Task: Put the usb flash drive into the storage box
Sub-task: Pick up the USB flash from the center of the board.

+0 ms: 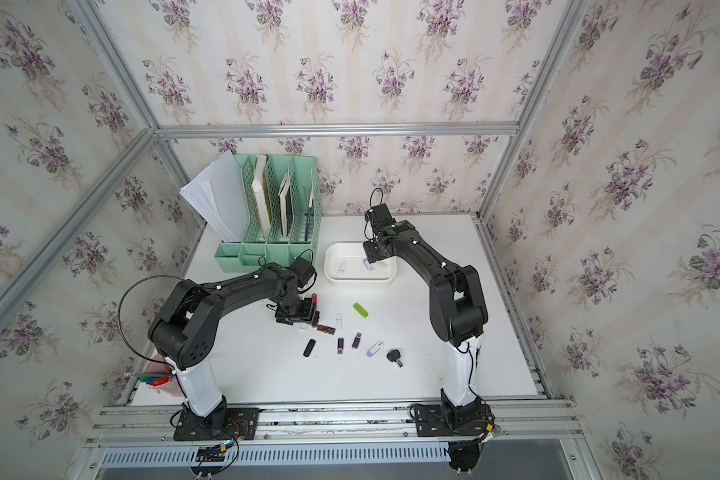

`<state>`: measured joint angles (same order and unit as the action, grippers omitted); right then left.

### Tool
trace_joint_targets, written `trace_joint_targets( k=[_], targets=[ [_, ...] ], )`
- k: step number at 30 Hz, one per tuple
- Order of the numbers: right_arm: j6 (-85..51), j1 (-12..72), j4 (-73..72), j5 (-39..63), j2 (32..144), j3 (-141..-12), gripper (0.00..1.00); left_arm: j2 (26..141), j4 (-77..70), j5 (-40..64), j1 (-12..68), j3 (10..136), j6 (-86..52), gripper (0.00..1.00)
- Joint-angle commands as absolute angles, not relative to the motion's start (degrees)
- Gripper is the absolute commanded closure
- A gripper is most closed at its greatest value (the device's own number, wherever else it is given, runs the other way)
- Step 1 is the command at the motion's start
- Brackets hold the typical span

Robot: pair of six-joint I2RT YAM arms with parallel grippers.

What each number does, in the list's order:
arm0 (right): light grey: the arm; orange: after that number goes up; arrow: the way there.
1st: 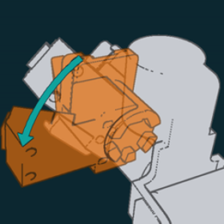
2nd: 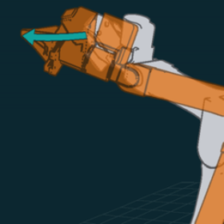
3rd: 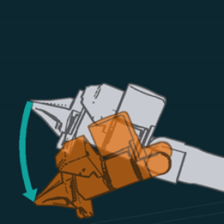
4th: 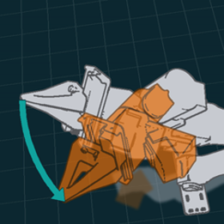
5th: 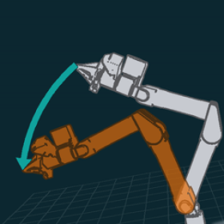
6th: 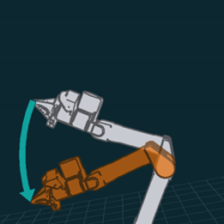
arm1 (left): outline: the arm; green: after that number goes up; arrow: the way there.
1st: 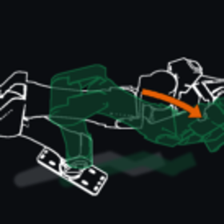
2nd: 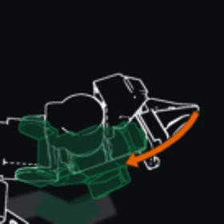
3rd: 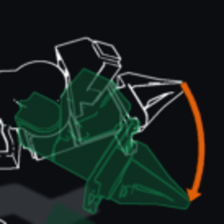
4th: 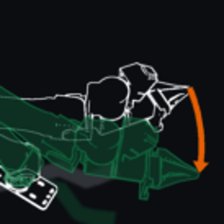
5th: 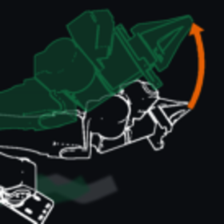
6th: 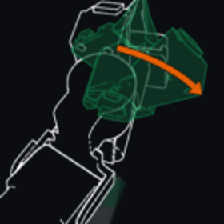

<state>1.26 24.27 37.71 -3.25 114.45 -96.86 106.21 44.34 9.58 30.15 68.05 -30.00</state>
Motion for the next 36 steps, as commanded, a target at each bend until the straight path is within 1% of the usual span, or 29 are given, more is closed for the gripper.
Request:
trace_joint_targets(
  k=[1, 9, 15, 23, 24, 30, 34, 36],
  targets=[
    [0.4, 23.3, 38.7, -4.3, 113.6, -96.6, 0.45, 106.1, 45.5, 8.5, 30.1, 67.9, -29.4, 0.38],
    [0.5, 22.1, 38.5, -4.7, 112.2, -94.9, 0.45, 105.8, 44.9, 8.8, 30.1, 67.1, -29.6, 0.34],
    [-0.3, 20.5, 38.3, -6.0, 111.2, -93.5, 0.45, 107.5, 44.9, 8.9, 30.5, 67.6, -29.5, 0.36],
    [-3.4, 16.8, 38.4, -8.0, 109.6, -93.3, 0.40, 108.3, 45.5, 8.3, 31.3, 69.2, -29.4, 0.44],
    [-3.5, 16.5, 38.5, -7.7, 109.5, -93.3, 0.40, 108.4, 45.5, 8.3, 31.4, 69.3, -29.4, 0.48],
    [-3.9, 15.4, 38.2, -8.0, 108.7, -91.5, 0.39, 109.3, 46.0, 7.9, 32.2, 70.2, -29.3, 0.59],
    [-5.7, 13.7, 39.2, -7.9, 110.0, -91.5, 0.38, 109.5, 46.1, 7.8, 32.4, 70.3, -29.2, 0.64],
    [-6.2, 13.0, 39.4, -7.5, 110.5, -91.0, 0.38, 109.6, 46.3, 7.8, 32.4, 70.3, -28.9, 0.69]
  ],
)
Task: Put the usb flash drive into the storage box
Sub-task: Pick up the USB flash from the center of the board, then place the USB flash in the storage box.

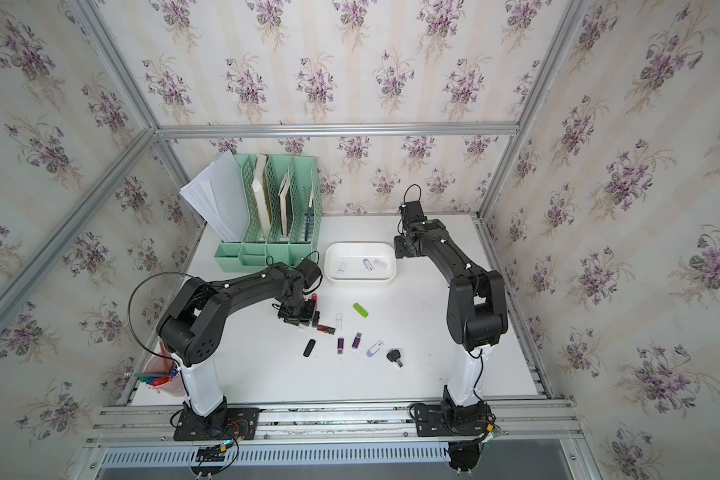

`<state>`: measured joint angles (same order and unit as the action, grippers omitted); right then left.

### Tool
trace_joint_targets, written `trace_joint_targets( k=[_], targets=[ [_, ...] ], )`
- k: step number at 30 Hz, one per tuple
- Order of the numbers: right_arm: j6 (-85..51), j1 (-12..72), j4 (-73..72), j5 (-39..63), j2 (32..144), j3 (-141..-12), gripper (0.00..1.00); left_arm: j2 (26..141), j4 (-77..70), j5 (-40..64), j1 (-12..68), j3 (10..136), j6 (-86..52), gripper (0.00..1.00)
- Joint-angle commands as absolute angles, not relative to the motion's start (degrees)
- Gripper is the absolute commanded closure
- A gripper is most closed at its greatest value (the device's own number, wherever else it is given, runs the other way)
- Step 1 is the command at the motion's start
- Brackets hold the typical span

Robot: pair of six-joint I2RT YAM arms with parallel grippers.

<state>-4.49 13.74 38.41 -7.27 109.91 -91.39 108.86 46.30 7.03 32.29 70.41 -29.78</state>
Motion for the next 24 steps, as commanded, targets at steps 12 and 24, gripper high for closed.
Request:
trace_joint_targets(
  k=[12, 24],
  targets=[
    [-7.2, 12.2, 38.7, -7.5, 113.0, -89.3, 0.36, 107.8, 48.4, 7.2, 32.5, 71.2, -28.5, 0.77],
    [-8.3, 11.3, 37.6, -5.7, 118.5, -89.8, 0.35, 102.0, 58.0, 5.4, 32.5, 82.7, -27.4, 0.76]
  ],
)
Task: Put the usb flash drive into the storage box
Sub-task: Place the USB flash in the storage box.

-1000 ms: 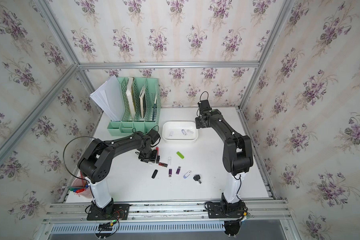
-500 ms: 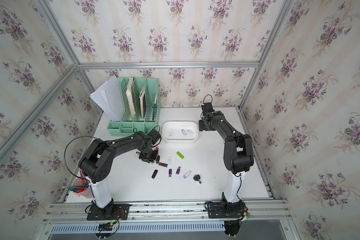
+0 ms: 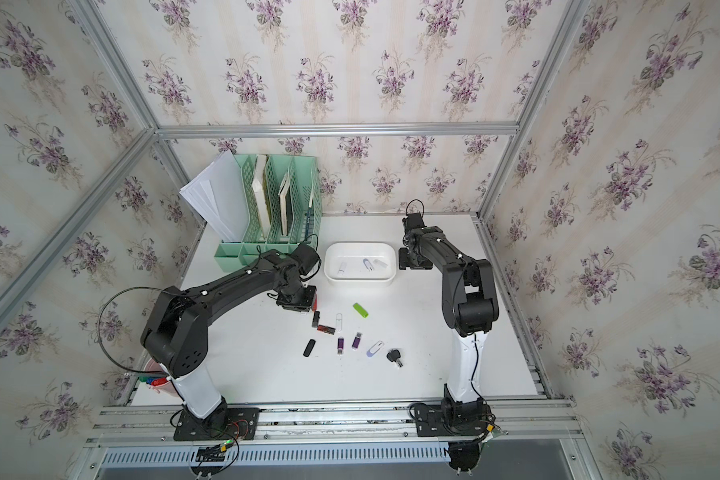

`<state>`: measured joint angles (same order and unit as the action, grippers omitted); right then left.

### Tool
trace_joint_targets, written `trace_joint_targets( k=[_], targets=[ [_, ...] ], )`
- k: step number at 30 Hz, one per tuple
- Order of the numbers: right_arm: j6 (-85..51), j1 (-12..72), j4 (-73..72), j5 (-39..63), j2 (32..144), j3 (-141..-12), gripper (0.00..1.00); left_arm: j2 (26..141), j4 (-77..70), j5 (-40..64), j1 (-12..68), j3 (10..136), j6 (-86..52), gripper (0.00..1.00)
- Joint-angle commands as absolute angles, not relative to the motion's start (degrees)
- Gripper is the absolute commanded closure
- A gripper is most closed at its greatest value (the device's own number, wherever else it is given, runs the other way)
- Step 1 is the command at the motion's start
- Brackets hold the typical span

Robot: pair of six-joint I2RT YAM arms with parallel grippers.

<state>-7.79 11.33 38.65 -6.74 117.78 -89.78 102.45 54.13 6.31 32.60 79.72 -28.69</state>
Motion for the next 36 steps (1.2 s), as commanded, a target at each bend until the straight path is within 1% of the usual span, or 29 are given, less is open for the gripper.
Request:
trace_joint_targets(
  k=[1, 6, 13, 16, 21, 29, 36],
  targets=[
    [-8.1, 11.3, 37.3, -5.4, 118.9, -89.9, 0.35, 102.0, 58.8, 5.4, 32.5, 84.1, -27.3, 0.76],
    [-6.6, 11.4, 37.2, -1.2, 120.4, -91.4, 0.34, 104.3, 60.6, 5.3, 32.5, 92.2, -26.5, 0.76],
    [-5.1, 12.9, 36.5, 5.4, 118.2, -88.1, 0.33, 111.5, 61.5, 6.8, 32.5, 103.1, -25.7, 0.76],
    [-6.2, 13.0, 35.9, 4.9, 115.8, -85.4, 0.33, 114.9, 62.1, 7.5, 32.5, 107.8, -25.1, 0.76],
    [-10.1, 12.5, 34.3, 0.7, 107.5, -77.4, 0.33, 121.7, 62.1, 9.8, 32.5, 116.7, -24.6, 0.76],
    [-14.9, 13.7, 33.3, 1.8, 94.6, -66.7, 0.33, 131.2, 59.2, 12.3, 32.5, 126.6, -24.1, 0.76],
    [-17.9, 18.9, 32.5, 2.7, 85.4, -59.8, 0.32, 137.6, 54.2, 12.6, 32.4, 128.5, -24.4, 0.76]
  ],
)
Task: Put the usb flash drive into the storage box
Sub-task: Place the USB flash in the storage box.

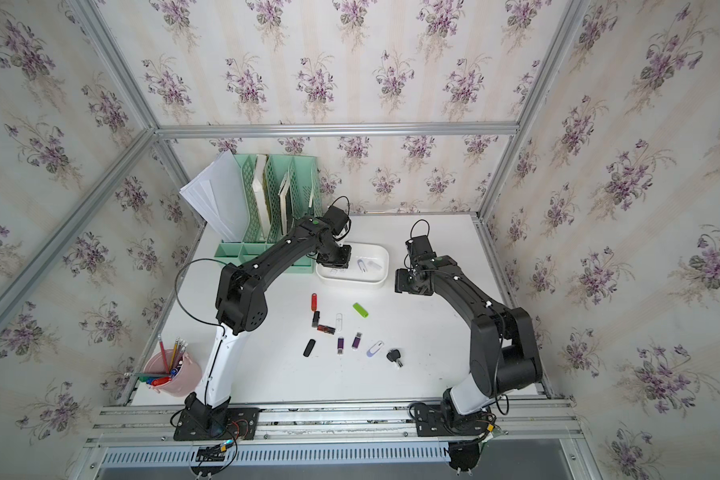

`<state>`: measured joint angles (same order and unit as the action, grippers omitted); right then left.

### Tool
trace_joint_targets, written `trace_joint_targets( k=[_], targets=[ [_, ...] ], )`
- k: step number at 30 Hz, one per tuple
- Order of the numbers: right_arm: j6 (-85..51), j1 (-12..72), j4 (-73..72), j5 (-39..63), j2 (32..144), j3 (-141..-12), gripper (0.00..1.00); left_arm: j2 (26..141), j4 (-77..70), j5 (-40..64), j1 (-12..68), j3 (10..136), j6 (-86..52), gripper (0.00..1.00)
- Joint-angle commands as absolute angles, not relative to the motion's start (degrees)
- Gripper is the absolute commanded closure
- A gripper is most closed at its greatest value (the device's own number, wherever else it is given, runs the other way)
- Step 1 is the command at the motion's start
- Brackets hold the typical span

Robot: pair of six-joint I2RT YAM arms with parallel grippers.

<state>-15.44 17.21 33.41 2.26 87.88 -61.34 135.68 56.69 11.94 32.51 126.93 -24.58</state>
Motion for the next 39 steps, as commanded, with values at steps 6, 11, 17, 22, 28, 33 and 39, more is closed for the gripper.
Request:
trace_joint_targets(
  k=[6, 11, 17, 22, 28, 33, 39],
  targets=[
    [-18.8, 23.4, 32.3, 1.7, 81.2, -56.5, 0.32, 141.9, 52.5, 12.4, 32.0, 131.3, -24.3, 0.76],
    [-19.2, 26.3, 32.5, 0.7, 79.6, -54.7, 0.32, 144.8, 51.6, 12.9, 31.4, 132.9, -24.1, 0.75],
    [-20.9, 30.0, 30.9, 0.0, 78.7, -52.4, 0.31, 146.8, 51.6, 12.9, 30.6, 133.6, -24.0, 0.74],
    [-21.9, 33.7, 30.7, -0.6, 79.8, -51.5, 0.31, 147.7, 51.2, 14.0, 30.7, 133.7, -24.0, 0.72],
    [-22.6, 35.5, 30.4, -1.5, 80.3, -51.1, 0.31, 148.4, 51.2, 14.9, 30.7, 133.7, -24.5, 0.62],
    [-22.8, 36.8, 30.4, -2.0, 79.7, -51.7, 0.31, 145.7, 50.9, 15.0, 30.7, 133.7, -24.8, 0.60],
    [-21.4, 39.7, 28.5, 0.0, 80.4, -49.4, 0.31, 135.5, 52.6, 12.9, 30.1, 131.0, -24.3, 0.52]
  ],
)
